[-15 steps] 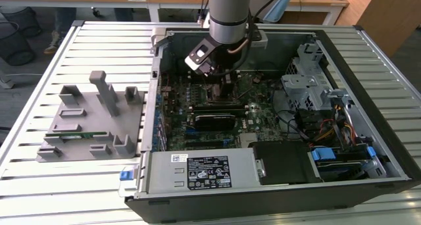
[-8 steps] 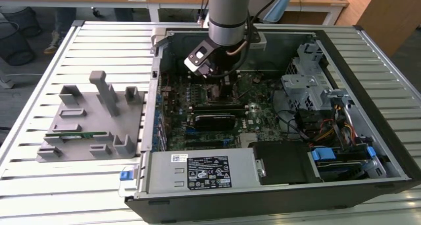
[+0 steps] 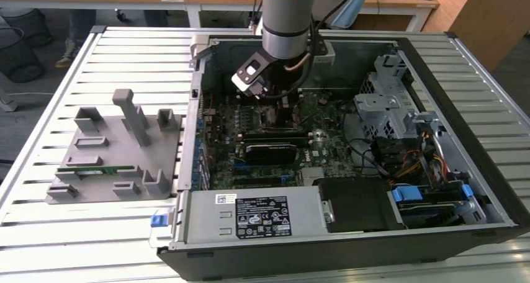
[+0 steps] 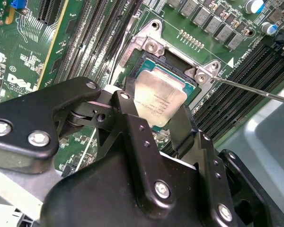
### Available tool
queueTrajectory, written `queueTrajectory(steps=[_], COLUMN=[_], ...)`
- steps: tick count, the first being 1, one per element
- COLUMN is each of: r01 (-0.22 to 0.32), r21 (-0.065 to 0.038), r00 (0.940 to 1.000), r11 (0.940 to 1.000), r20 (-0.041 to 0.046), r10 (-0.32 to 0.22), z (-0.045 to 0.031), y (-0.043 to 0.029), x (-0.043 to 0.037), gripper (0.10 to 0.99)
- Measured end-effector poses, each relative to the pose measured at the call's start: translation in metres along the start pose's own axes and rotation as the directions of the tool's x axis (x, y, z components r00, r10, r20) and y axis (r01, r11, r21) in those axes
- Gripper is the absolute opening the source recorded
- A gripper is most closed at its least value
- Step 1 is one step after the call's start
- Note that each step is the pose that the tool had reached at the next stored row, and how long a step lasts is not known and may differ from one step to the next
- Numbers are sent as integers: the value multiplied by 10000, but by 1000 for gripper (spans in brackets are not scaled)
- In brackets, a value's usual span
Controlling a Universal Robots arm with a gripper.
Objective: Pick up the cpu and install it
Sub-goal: 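Place the cpu into insertion slot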
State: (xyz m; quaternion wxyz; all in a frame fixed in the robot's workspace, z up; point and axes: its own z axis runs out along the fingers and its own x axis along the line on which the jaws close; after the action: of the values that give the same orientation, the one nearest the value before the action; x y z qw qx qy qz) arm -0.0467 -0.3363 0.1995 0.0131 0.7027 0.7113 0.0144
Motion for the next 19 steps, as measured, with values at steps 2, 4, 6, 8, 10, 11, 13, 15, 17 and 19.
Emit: queueTrajectory(steps=[2,4,6,8,10,11,13,15,17,19], r01=[0,0,1,0,-1,-1,0,0,0,0], r21=[1,0,1,1,0,0,0,0,1,1], r00=[10000,10000,10000,10000,10000,10000,10000,10000,10000,10000], r11=[10000,10000,10000,10000,10000,10000,10000,10000,10000,10000], r20=[0,0,0,0,0,-1,-1,0,2,0], r10=[0,0,-1,0,1,1,0,0,0,0], z=[7,13,17,22,26,30,40,49,50,51], y=[0,0,5,8,9,9,9,9,9,9], x=[0,0,0,0,0,0,0,0,-1,0], gripper=[529,529,529,529,529,529,529,529,529,529])
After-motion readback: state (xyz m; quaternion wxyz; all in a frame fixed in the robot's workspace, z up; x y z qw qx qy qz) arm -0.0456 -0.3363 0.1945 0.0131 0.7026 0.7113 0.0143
